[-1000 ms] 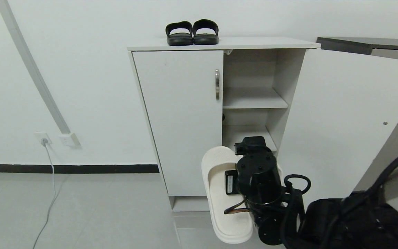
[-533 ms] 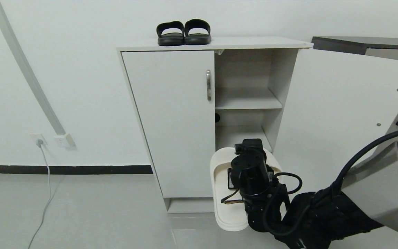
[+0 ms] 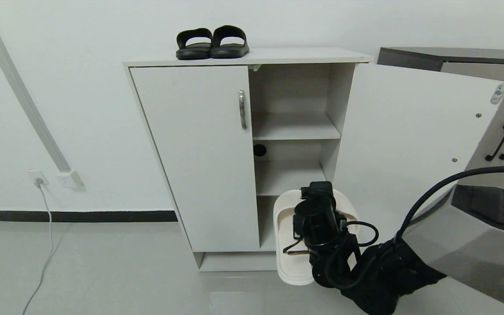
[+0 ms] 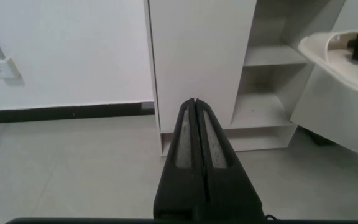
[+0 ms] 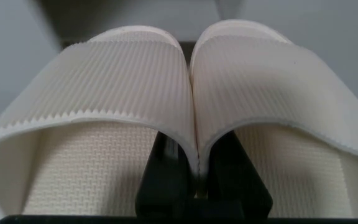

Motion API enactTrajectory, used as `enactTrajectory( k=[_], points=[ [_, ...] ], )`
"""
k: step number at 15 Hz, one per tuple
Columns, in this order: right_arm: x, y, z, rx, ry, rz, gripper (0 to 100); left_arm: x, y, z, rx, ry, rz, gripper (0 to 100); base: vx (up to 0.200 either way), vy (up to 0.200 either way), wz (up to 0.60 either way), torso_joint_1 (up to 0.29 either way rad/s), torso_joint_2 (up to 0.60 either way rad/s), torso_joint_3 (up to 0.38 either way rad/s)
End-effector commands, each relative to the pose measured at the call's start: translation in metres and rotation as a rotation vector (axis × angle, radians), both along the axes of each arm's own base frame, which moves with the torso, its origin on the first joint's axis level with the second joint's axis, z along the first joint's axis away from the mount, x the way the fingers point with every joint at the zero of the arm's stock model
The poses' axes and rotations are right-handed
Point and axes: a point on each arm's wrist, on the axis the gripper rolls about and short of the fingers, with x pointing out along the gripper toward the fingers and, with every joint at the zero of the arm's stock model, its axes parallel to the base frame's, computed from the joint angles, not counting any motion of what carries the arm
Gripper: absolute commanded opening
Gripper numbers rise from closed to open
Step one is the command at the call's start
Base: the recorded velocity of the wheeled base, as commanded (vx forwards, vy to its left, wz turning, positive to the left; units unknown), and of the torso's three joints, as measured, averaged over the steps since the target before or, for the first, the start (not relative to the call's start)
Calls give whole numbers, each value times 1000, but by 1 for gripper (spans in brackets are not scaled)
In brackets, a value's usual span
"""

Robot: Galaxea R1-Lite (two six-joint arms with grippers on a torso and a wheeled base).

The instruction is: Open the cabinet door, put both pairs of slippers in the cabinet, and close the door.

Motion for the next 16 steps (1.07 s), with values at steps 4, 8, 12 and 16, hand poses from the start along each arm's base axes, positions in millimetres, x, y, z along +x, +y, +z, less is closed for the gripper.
enactTrajectory(
  k=[4,8,12,16],
  points=[
    [15,6,-30,-18,5,23,0,0,0,0,0,2,-1,0,0,0,0,0,0,0],
    [26,10,-44,-29,-46,86,0,0,0,0,0,2,-1,0,0,0,0,0,0,0],
    [27,10,-48,-29,-40,97,0,0,0,0,3,2,-1,0,0,0,0,0,0,0],
    [31,9,-46,-22,-48,90,0,0,0,0,3,2,-3,0,0,0,0,2,1,-67]
  ],
)
